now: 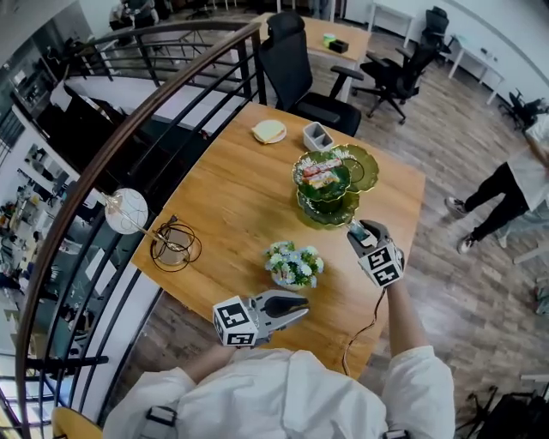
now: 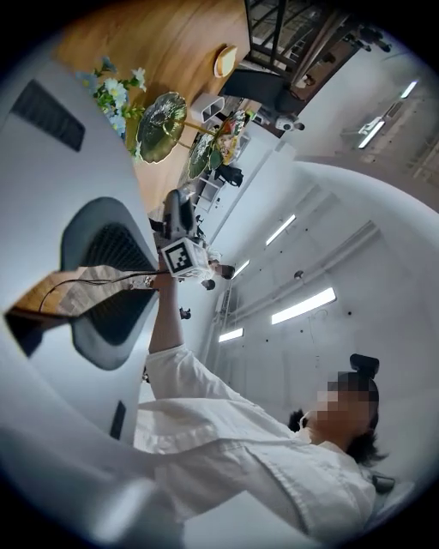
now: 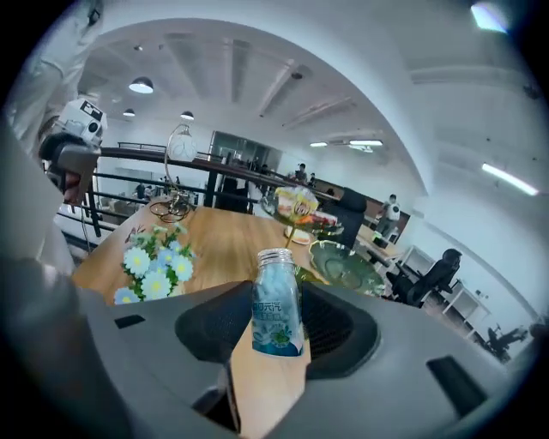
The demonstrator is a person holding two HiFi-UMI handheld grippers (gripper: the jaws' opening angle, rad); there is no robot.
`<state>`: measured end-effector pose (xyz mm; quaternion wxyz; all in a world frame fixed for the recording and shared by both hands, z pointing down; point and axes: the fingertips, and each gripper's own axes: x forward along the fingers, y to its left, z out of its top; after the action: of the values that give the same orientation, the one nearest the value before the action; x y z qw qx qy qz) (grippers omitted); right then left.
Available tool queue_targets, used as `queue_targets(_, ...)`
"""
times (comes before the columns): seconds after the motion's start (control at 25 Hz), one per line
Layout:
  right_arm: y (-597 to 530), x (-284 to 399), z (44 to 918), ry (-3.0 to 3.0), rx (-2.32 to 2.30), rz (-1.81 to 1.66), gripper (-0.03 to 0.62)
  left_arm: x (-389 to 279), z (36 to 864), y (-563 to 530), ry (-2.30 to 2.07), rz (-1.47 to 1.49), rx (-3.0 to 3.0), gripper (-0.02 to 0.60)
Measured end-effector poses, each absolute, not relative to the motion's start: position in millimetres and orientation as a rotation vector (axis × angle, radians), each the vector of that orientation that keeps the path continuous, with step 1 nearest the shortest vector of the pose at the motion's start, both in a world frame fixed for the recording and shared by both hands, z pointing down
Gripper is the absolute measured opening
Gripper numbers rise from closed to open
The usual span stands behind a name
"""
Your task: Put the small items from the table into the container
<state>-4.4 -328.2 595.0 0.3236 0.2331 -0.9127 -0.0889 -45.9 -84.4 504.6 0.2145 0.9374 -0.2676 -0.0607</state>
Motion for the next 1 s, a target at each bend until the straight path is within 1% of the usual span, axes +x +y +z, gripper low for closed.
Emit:
queue_targets(0.2,-345,-30,536,-2.381,0.572,-0.448,0.183,-43,514,-78,-0.713,-0.184,2.61,0.067)
queue_targets(0.36,-357,-61,514,-2.279,0.47,-0.67,0.183,-43,515,-78,-0.711,-0.194,2.616,0.067)
queue_targets(0.6,-373,-98,526,-2.036,0.309,-0.929,0.183,-38,521,-82,-0.705,-0.193,2.642,0.067)
queue_targets(1.0,-382,-116,547,-1.924,0.222,-1.012,0.183,-24,527,-78,-0.655,-0.165,2.646,0.067)
